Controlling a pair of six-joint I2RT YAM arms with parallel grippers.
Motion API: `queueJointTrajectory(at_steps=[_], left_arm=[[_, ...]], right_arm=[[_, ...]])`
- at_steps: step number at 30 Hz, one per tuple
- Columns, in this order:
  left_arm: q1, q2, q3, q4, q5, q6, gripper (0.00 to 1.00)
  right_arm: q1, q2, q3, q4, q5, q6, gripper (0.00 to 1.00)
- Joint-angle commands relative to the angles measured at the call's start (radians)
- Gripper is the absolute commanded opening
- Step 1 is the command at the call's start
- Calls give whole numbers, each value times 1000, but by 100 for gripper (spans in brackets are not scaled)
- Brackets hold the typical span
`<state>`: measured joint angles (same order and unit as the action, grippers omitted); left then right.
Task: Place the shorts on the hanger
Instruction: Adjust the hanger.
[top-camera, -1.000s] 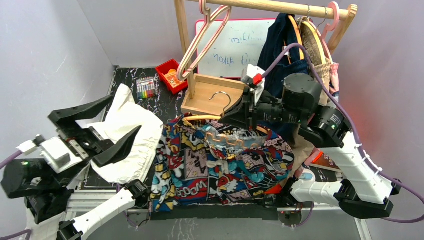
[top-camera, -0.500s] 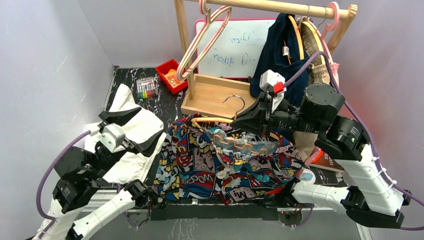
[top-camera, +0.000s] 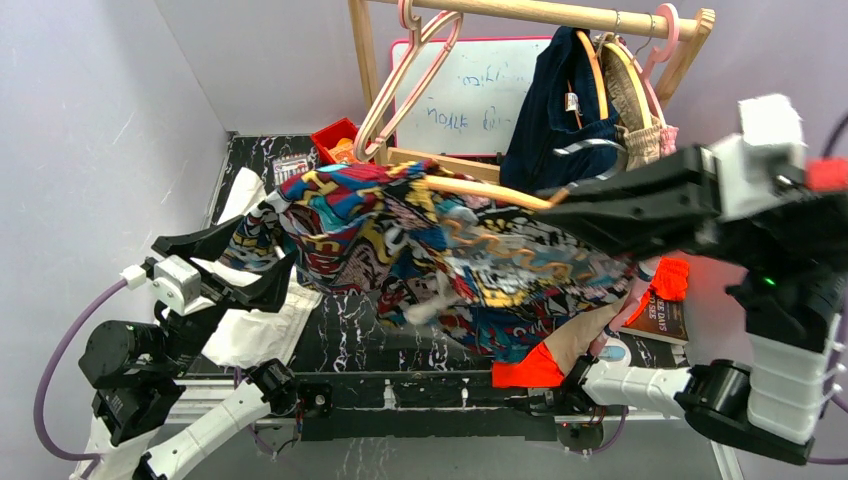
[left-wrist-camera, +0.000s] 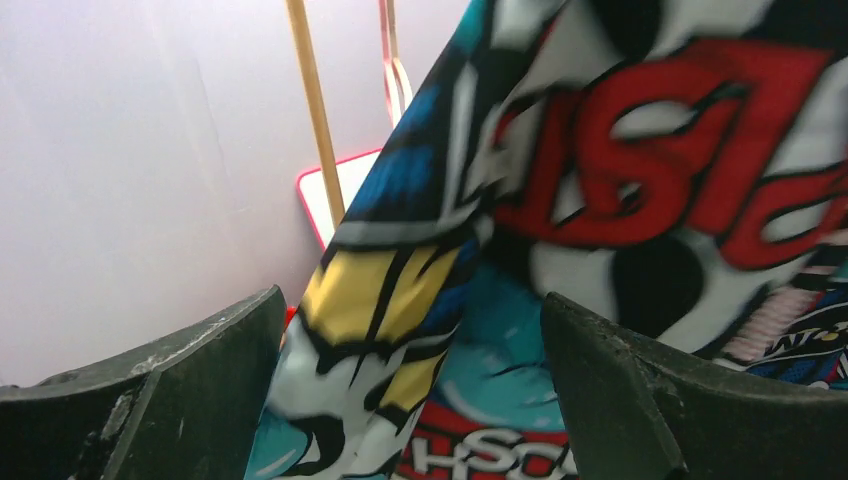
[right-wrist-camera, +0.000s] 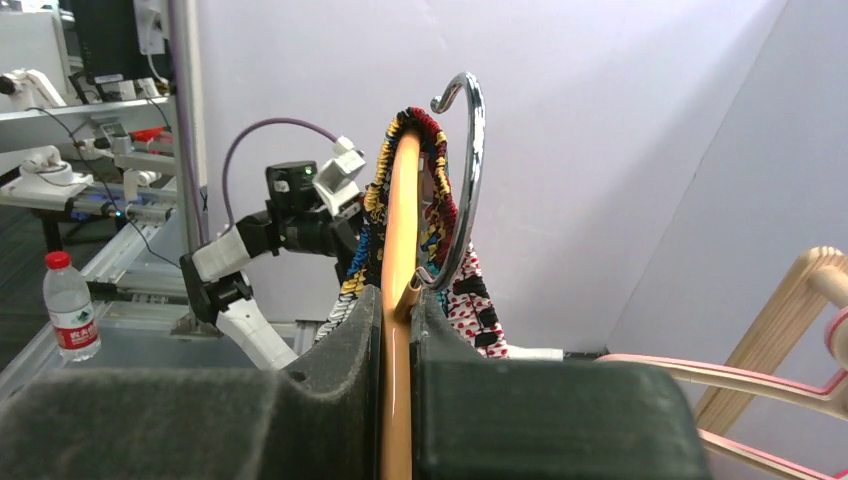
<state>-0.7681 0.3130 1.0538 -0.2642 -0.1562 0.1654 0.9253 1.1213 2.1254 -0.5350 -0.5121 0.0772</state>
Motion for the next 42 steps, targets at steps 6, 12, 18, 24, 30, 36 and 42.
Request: queueJointTrajectory(at_steps=[6, 12, 18, 24, 30, 36, 42], left_arm=[[-4, -21, 4, 14, -67, -9, 98], [-5, -43, 1, 29, -105, 1, 98], [-5, -54, -27, 36, -118, -5, 99], [-5, -44, -38, 57, -119, -10, 98], [-5, -31, -13, 46, -122, -6, 98], [-4, -37, 25, 38, -163, 32, 98], [-5, -43, 68, 11, -203, 76, 98]], right_arm=[[1, -53, -254, 53, 20, -29, 0], [0, -78, -357, -34, 78, -57, 0], [1, -94, -346, -59, 100, -60, 0], [1, -19, -35, 33, -68, 24, 0], [-1, -25, 98, 180, -160, 76, 0], [-1, -77, -115, 127, -65, 5, 0], [0, -104, -265, 38, 64, -74, 0]])
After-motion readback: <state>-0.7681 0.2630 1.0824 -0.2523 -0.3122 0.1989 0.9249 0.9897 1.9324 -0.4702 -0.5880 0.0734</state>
